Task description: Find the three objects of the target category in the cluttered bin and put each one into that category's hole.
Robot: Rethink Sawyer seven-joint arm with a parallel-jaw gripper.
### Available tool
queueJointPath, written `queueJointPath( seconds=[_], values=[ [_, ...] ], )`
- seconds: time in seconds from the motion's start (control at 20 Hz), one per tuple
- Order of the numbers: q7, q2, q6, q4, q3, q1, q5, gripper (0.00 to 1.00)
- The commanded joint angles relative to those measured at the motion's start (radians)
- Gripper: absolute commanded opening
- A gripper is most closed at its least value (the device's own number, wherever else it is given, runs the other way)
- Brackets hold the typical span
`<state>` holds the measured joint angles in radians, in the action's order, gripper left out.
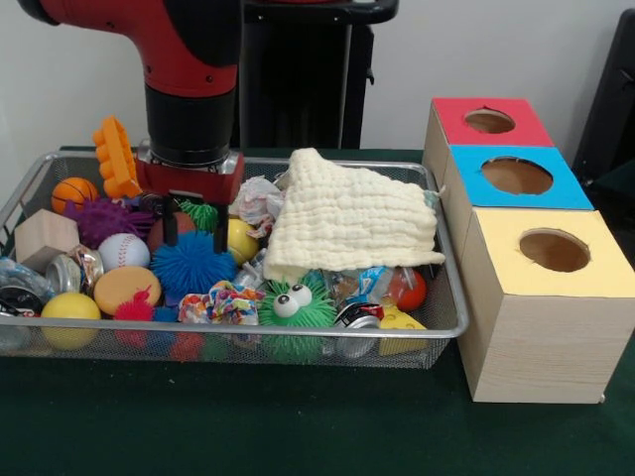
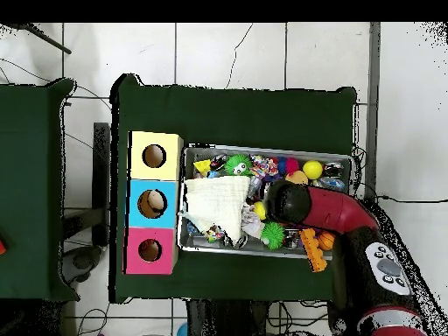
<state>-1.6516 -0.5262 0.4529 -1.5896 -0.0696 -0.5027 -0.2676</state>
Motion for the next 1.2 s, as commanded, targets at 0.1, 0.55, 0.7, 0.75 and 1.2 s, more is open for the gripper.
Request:
queueJointPath(
  seconds=[0.1, 0.55, 0.7, 0.75, 1.2],
  values=[
    [-0.066, 0.061, -0.082, -0.012, -0.022, 0.025, -0.066, 1.00],
    [-0.053, 0.088, -0.111, -0.004, -0.027, 0.017, -0.063, 1.00],
    [-0.022, 0.088, -0.114, -0.011, -0.050, -0.005, -0.068, 1.00],
    [-0.008, 0.090, -0.118, -0.014, -0.060, -0.015, -0.073, 1.00],
    [0.032, 0.080, -0.108, -0.030, -0.095, -0.068, -0.098, 1.00]
  ],
)
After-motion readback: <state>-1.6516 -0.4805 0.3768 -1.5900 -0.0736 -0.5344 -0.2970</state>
